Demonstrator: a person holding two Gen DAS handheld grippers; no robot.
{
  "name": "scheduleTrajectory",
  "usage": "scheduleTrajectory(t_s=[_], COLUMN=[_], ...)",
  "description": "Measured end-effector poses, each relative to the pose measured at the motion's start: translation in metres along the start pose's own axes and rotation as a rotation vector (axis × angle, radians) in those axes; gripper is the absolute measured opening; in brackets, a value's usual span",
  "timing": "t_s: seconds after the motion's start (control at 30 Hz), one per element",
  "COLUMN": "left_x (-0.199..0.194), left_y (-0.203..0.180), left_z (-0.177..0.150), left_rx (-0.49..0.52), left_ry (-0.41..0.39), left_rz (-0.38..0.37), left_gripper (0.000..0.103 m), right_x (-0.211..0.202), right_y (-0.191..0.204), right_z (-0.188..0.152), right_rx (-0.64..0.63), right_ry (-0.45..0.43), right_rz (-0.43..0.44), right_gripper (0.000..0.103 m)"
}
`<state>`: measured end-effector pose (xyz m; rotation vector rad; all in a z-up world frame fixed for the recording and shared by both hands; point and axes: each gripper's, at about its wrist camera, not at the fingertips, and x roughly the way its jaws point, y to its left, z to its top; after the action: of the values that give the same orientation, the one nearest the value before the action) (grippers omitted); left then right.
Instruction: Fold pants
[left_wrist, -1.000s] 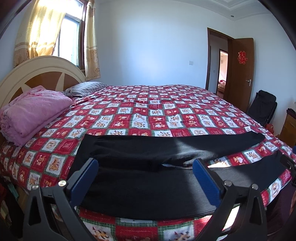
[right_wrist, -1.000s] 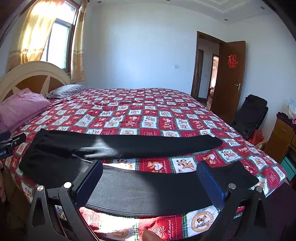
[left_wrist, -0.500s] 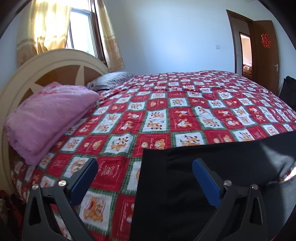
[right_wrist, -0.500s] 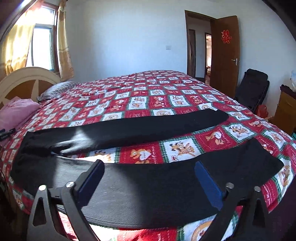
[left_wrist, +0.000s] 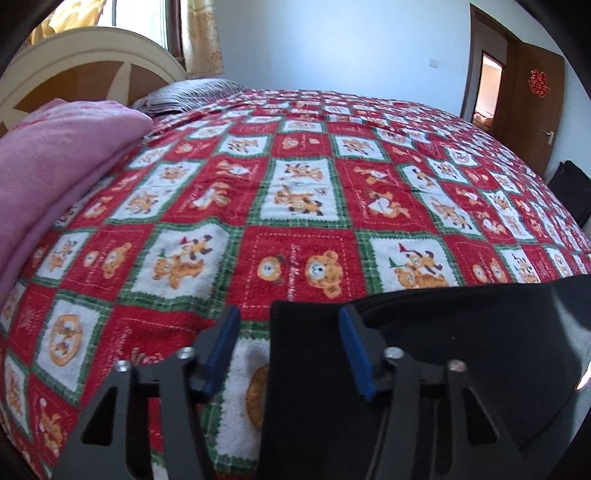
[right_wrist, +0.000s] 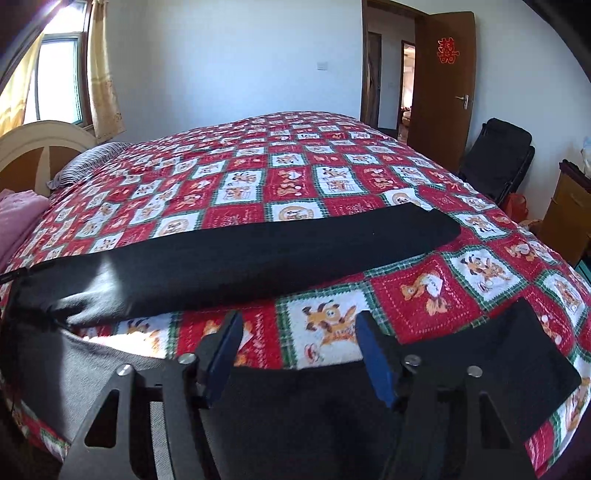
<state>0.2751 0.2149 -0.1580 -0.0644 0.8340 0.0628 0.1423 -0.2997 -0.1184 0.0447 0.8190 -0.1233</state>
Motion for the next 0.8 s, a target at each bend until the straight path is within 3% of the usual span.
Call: scheduleTrajectory(t_s=[0.2,0.33,0.43,0.53,0.63,0.67,0.7,0.8], left_x=[0.003,0.006,0.009,0.011,0.012,0.013,0.014,0.013], left_y=[-0.001,0.001,0.001,-0.001,0.000,0.000,0.000,-0.003], left_z=[0.001,0.001,0.003,0.006,0.006,0.006,0.007,0.007], left_rx=[0.011,0.005,0.006,0.014,0.018,0.020,0.025,0.045], left_ry=[-0.003,0.004,0.014,0.014,0.021,0.021,0.023,0.022], left_rz=[-0.037,-0.047,-0.044,-0.008,-0.018,-0.022,-0.032,-0.046], left_gripper=[0.030,0.030,0.032,0.046,0.046,0.046,0.038,0.030], right_x=[0.028,0.047,0.068,0.093,0.119,0.127,0.136,0.162], right_y=[-0.047,-0.087,-0.120,-0.148,-0.168,-0.173,-0.176,-0.182], right_z=[0.037,0.065,0.086,0.102,0.117,0.121,0.126,0.136], right_rx=[0.103,0.180,0.217,0.251,0.280,0.286,0.286,0.261], right_ry=[0.027,0.048,0.072,0.109,0.157,0.165,0.177,0.216], right_rz=[-0.068,-0.110,-0.154,-0.159,-0.146,-0.147,-0.136,-0.117], right_gripper=[0.055,0.055,0.055,0.055,0.056,0.060,0.063,0.064])
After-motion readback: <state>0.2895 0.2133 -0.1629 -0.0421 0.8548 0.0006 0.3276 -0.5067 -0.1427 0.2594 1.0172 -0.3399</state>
